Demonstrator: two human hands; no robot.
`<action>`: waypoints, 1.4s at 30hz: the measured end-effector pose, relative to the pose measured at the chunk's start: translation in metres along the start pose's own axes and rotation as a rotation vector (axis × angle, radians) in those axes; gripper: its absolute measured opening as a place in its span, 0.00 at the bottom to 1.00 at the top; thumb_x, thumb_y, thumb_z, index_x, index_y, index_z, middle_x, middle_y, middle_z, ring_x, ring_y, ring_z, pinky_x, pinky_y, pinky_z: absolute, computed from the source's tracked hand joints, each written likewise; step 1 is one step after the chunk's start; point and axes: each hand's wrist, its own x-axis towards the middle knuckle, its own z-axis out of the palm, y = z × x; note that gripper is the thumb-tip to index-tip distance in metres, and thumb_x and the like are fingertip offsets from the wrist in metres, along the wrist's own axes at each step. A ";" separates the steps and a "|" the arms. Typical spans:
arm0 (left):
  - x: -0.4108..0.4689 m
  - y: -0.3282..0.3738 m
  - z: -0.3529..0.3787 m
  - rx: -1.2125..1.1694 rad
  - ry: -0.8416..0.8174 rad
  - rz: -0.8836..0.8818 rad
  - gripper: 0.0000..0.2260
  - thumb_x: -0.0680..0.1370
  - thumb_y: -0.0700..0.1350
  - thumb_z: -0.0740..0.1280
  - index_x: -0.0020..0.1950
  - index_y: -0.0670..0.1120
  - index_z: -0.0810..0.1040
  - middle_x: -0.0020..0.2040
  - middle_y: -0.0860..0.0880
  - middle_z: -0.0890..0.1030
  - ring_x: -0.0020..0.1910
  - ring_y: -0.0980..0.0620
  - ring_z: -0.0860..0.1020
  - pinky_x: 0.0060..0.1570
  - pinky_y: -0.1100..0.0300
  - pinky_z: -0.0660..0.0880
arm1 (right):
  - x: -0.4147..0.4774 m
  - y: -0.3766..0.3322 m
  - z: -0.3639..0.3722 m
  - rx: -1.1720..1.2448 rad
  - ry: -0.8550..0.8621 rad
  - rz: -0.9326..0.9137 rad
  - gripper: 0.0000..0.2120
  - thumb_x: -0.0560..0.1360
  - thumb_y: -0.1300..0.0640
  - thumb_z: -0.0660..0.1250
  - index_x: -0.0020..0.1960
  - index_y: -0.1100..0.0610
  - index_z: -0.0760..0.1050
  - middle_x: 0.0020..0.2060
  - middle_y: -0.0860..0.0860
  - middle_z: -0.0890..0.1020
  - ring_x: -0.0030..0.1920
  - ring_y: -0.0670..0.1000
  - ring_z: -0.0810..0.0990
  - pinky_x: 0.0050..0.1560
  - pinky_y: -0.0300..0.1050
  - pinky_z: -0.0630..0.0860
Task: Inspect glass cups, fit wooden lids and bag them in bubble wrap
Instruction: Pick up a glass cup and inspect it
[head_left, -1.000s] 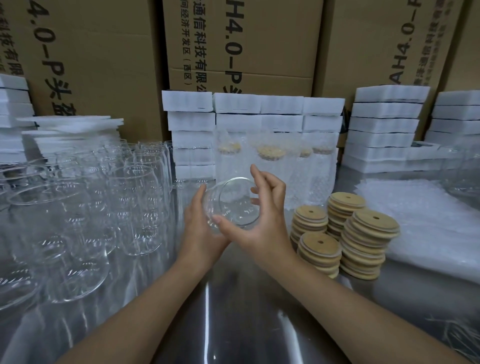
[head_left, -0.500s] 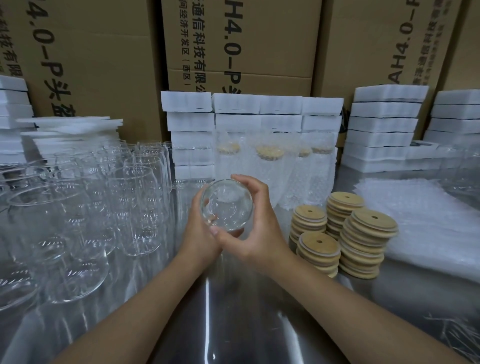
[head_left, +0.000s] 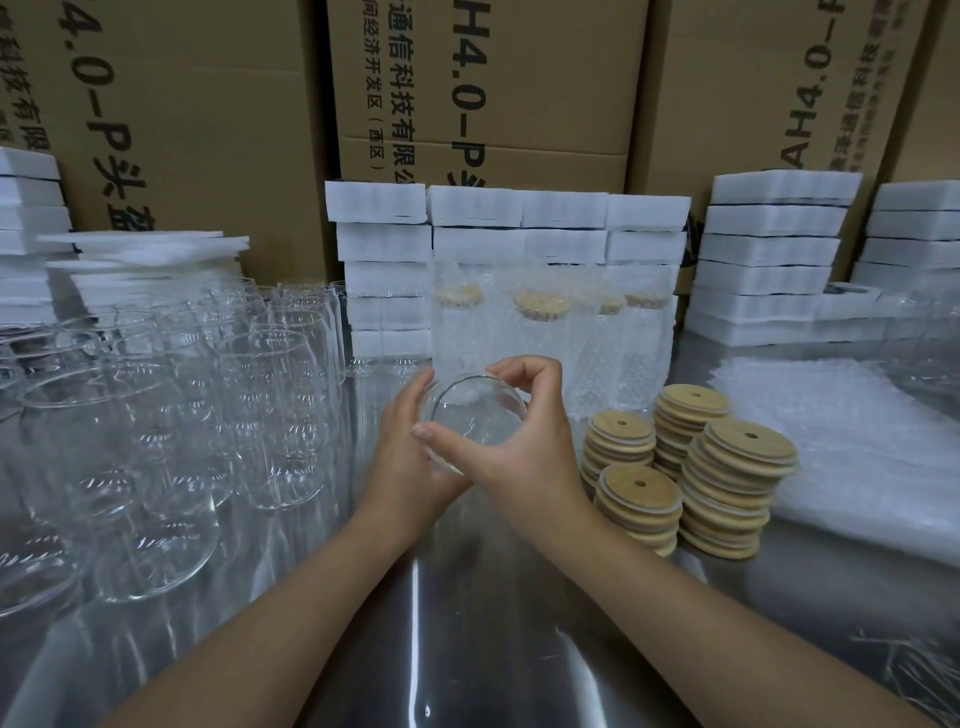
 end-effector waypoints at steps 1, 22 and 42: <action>0.001 -0.001 0.000 0.011 -0.001 0.010 0.44 0.63 0.56 0.73 0.75 0.52 0.57 0.68 0.43 0.74 0.69 0.48 0.71 0.69 0.52 0.68 | 0.000 0.000 0.000 0.015 0.019 0.003 0.30 0.55 0.37 0.76 0.49 0.43 0.64 0.49 0.42 0.72 0.56 0.44 0.73 0.56 0.34 0.71; 0.004 -0.002 0.000 -0.245 0.094 0.020 0.37 0.65 0.39 0.81 0.70 0.44 0.69 0.64 0.45 0.76 0.65 0.48 0.75 0.66 0.46 0.72 | 0.002 0.002 -0.005 0.129 -0.140 -0.054 0.17 0.78 0.57 0.53 0.65 0.49 0.70 0.61 0.41 0.75 0.65 0.36 0.71 0.65 0.33 0.65; -0.007 0.018 0.000 -0.277 0.078 -0.096 0.37 0.54 0.62 0.72 0.62 0.54 0.74 0.53 0.54 0.81 0.53 0.59 0.80 0.50 0.65 0.75 | 0.001 0.002 -0.004 0.058 -0.131 -0.073 0.28 0.72 0.39 0.60 0.70 0.43 0.59 0.69 0.43 0.68 0.70 0.38 0.65 0.67 0.32 0.63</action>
